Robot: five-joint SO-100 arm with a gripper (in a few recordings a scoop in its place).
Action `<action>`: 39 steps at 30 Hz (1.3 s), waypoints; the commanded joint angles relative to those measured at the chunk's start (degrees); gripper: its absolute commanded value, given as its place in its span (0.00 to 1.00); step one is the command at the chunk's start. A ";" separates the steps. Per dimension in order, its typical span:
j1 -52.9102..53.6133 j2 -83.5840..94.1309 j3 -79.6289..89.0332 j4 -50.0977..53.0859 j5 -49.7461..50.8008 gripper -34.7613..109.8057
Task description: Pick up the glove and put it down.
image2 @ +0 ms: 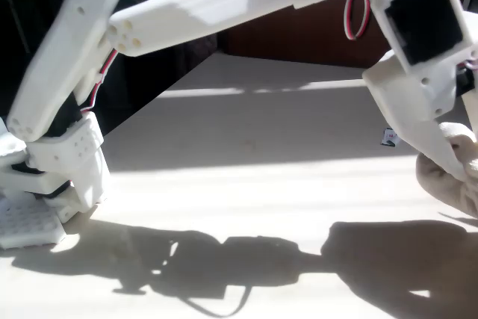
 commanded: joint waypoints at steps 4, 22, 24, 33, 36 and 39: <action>11.25 6.68 -1.23 2.37 -0.44 0.24; 19.69 -3.08 -0.97 8.79 -3.43 0.24; 19.69 -5.45 -0.97 8.44 -4.04 0.24; 20.04 -12.66 -1.67 8.09 -4.13 0.24; 20.04 -14.50 -1.76 8.00 -4.13 0.24; 20.04 -14.59 -1.76 8.00 -4.13 0.24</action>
